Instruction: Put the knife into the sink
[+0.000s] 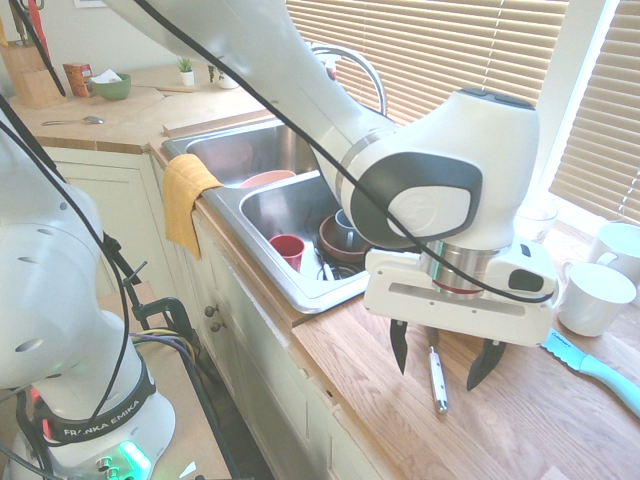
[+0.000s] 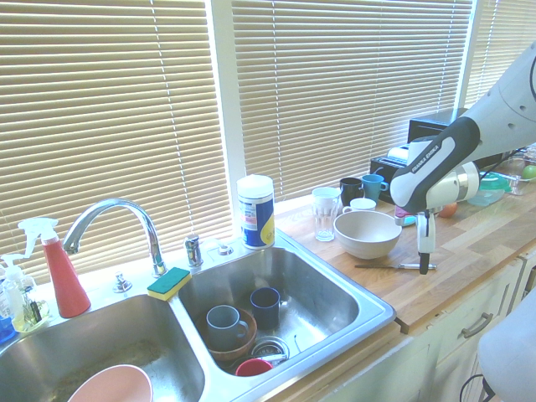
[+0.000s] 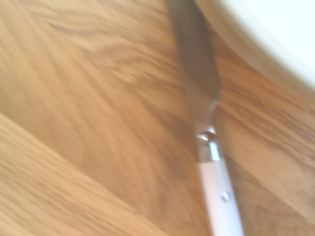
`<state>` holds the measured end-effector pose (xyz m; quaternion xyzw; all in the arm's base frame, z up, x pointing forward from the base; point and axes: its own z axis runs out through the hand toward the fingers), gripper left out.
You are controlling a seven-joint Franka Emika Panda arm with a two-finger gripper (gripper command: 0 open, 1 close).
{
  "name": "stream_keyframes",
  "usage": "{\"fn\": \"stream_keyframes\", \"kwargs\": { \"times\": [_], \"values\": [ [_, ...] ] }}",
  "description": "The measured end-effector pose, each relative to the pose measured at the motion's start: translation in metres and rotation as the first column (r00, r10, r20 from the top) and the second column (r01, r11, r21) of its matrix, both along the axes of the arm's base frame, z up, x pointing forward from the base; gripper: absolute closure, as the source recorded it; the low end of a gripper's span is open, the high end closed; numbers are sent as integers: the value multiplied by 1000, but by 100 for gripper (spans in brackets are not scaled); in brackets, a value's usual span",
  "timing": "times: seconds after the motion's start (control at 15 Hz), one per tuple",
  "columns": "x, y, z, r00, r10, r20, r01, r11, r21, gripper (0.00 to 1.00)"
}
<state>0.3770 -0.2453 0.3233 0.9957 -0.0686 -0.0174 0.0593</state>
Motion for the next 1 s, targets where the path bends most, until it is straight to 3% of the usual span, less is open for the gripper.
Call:
{"fn": "stream_keyframes", "kwargs": {
  "times": [1.0],
  "values": [
    [2, -2, -10, 999, 29, -31, -29, 1000, -7, 100]
  ]
}}
